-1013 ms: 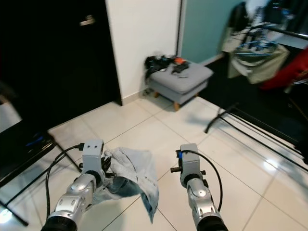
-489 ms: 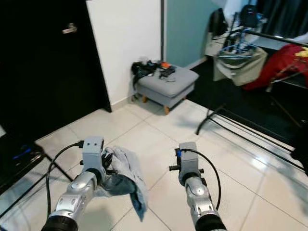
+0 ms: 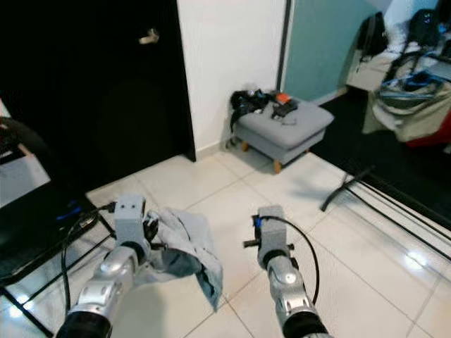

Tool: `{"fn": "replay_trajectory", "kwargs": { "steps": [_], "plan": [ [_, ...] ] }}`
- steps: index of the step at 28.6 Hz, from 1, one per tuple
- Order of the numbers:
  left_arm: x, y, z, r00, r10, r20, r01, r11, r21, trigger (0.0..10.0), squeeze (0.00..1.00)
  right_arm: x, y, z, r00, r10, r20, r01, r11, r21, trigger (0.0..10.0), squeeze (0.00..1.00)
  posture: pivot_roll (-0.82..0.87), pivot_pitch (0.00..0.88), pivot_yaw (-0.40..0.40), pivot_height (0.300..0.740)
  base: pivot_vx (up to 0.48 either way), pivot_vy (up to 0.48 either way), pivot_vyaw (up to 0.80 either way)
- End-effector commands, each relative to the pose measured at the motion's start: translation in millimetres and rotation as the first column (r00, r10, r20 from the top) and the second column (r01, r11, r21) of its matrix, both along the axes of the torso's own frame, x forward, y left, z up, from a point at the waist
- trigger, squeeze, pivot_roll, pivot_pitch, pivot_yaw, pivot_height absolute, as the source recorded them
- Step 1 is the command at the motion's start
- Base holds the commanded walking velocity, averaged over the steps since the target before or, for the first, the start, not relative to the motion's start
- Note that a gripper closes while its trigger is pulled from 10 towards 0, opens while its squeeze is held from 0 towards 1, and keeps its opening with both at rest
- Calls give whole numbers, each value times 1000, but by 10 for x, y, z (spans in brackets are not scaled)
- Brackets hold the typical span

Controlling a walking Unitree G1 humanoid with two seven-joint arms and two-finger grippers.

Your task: Hang hanger

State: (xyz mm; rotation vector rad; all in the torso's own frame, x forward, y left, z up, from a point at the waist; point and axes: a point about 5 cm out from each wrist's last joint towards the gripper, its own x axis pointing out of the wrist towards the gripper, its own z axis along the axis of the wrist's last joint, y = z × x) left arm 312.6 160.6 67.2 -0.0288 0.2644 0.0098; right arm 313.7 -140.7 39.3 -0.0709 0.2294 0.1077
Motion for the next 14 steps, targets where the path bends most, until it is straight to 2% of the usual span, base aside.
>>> {"fn": "replay_trajectory", "kwargs": {
  "steps": [1, 14],
  "plan": [
    [23, -28, 43, 1000, -12, 26, 12, 1000, 1, 10000, 0, -12, -50, -13, 1000, -27, -1, 27, 1000, 16, 10000, 0, -21, 0, 21, 740, 304, 0, -544],
    [52, -70, 49, 999, -31, 25, 31, 1000, 1, 10000, 0, -51, -109, -41, 999, -43, 0, 43, 999, -14, 10000, 0, -35, 0, 36, 740, 305, 0, -780]
  ]
}}
